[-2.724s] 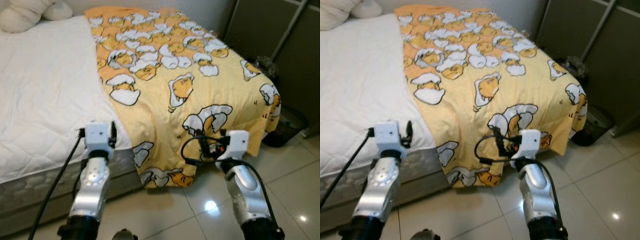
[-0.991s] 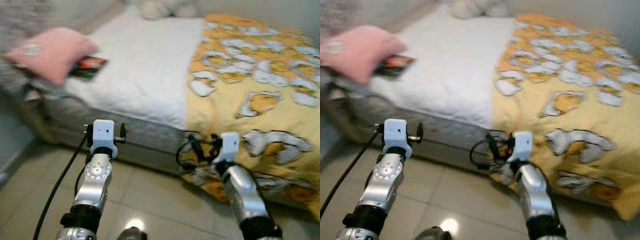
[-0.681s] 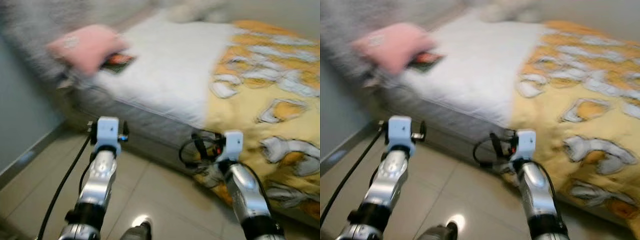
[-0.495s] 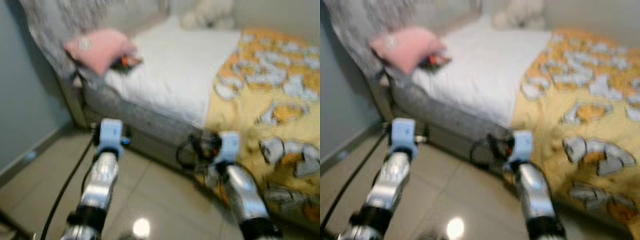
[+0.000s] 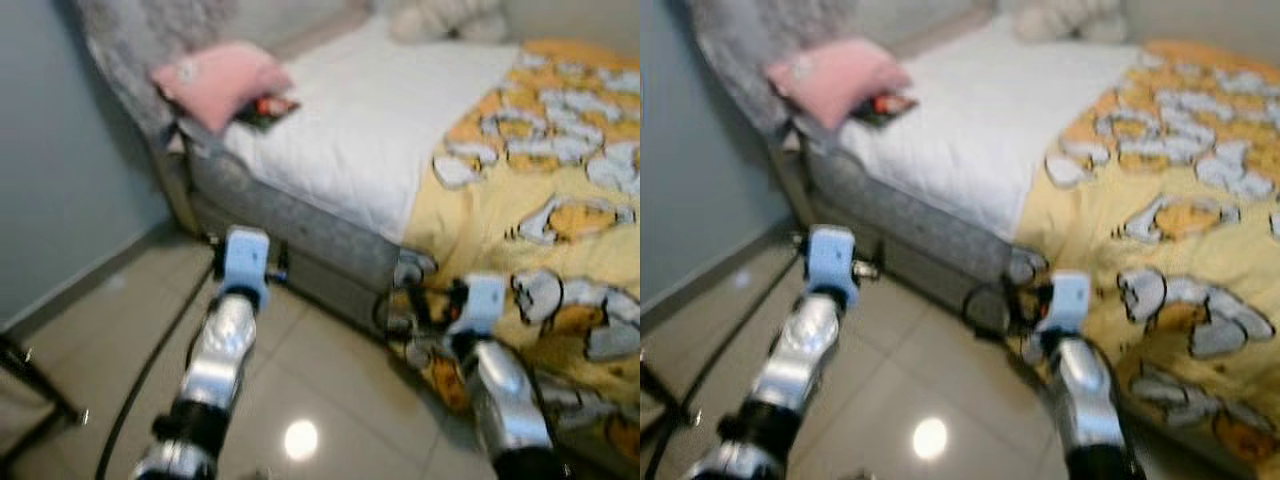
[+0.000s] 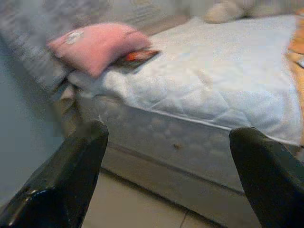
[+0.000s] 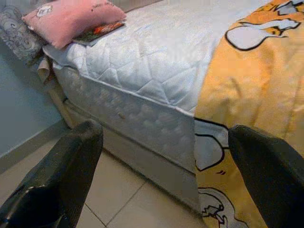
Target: Clean up the room
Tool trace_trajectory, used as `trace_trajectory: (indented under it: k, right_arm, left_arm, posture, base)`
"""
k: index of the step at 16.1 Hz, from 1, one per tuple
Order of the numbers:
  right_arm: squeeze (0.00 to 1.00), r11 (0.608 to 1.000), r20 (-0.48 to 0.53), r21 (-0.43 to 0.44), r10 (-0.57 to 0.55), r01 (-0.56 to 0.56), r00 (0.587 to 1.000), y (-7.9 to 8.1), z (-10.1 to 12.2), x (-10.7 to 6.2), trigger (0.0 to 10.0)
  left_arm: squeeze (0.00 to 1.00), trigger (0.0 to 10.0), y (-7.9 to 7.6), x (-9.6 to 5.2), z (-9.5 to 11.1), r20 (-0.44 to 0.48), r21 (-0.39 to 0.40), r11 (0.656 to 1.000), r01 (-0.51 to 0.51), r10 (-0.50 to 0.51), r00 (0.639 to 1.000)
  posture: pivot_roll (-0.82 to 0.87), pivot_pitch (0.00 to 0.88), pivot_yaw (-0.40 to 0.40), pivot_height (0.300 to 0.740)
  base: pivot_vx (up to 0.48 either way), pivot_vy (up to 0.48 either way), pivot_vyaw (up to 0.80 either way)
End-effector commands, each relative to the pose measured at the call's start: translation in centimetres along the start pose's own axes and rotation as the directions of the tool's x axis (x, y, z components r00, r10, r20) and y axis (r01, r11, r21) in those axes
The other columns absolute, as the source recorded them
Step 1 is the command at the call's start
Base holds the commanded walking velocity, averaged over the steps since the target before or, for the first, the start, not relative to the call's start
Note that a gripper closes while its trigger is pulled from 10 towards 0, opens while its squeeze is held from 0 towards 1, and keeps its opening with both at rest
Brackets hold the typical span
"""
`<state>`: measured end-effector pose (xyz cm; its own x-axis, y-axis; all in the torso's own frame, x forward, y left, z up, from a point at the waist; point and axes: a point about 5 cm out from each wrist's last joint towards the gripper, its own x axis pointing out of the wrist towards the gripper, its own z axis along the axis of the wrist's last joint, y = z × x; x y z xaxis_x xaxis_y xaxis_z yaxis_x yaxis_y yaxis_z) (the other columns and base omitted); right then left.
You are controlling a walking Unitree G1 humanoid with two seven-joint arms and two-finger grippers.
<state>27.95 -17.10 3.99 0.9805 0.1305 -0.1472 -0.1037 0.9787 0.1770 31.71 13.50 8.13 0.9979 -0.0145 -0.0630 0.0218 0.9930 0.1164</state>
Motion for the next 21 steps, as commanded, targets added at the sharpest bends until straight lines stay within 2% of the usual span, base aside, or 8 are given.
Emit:
trace_trajectory:
  k: [1,3,5,6,7,9,11,21]
  right_arm:
    - [0.00,1.000,-0.005,0.023,-0.009,0.009,1.000,0.1,0.0,0.1,10.0]
    - [0.00,1.000,-0.005,0.017,0.012,-0.012,1.000,-0.1,0.0,-0.9,10.0]
    - [0.00,0.997,-0.064,-0.033,0.071,-0.073,0.995,-0.2,-1.2,-3.1,10.0]
    - [0.00,0.994,-0.134,-0.044,0.098,-0.105,0.986,-0.7,-2.5,-4.9,10.0]
    - [0.00,0.993,-0.155,-0.044,0.098,-0.106,0.983,-1.0,-2.9,-5.4,10.0]
    - [0.00,0.998,-0.195,-0.020,0.063,-0.068,0.979,-1.8,-3.7,-5.8,10.0]
    - [0.00,0.997,-0.166,0.011,0.076,-0.075,0.983,-1.5,-3.2,-4.6,10.0]
    - [0.00,0.992,-0.141,0.045,0.127,-0.122,0.982,-0.9,-2.5,-3.7,10.0]
  left_arm:
    - [0.00,10.0,1.2,0.0,-0.9,-0.060,-0.057,0.996,-0.062,0.058,0.997]
    - [0.00,10.0,2.2,-2.0,-2.8,-0.165,-0.109,0.992,-0.064,0.045,0.985]
    - [0.00,10.0,3.3,-5.0,-4.0,-0.226,-0.085,0.996,0.011,-0.030,0.974]
    - [0.00,10.0,3.1,-6.5,-3.9,-0.225,-0.104,0.991,0.086,-0.108,0.968]
    - [0.00,10.0,2.9,-6.8,-3.7,-0.215,-0.101,0.989,0.107,-0.127,0.968]
    - [0.00,10.0,1.9,-6.0,-2.8,-0.181,-0.099,0.989,0.106,-0.123,0.976]
    - [0.00,10.0,1.1,-5.9,-2.3,-0.190,-0.098,0.989,0.108,-0.125,0.974]
    - [0.00,10.0,1.3,-5.8,-1.8,-0.196,-0.076,0.997,0.028,-0.043,0.980]
  posture:
    - [0.02,0.000,0.022,0.740]
    - [0.01,0.000,0.030,0.740]
    - [0.01,0.000,0.027,0.740]
    - [0.01,0.000,0.025,0.740]
    - [0.01,0.000,0.025,0.740]
    - [0.02,0.000,0.016,0.740]
    - [0.02,0.000,0.015,0.740]
    - [0.05,0.000,-0.005,0.740]
  base:
    - [0.480,0.000,0.00]
    - [0.480,0.000,0.63]
    - [0.480,0.000,0.55]
    - [0.480,0.000,0.52]
    - [0.480,0.000,0.53]
    - [0.480,0.000,0.52]
    - [0.467,0.000,0.52]
    - [0.464,0.000,0.49]
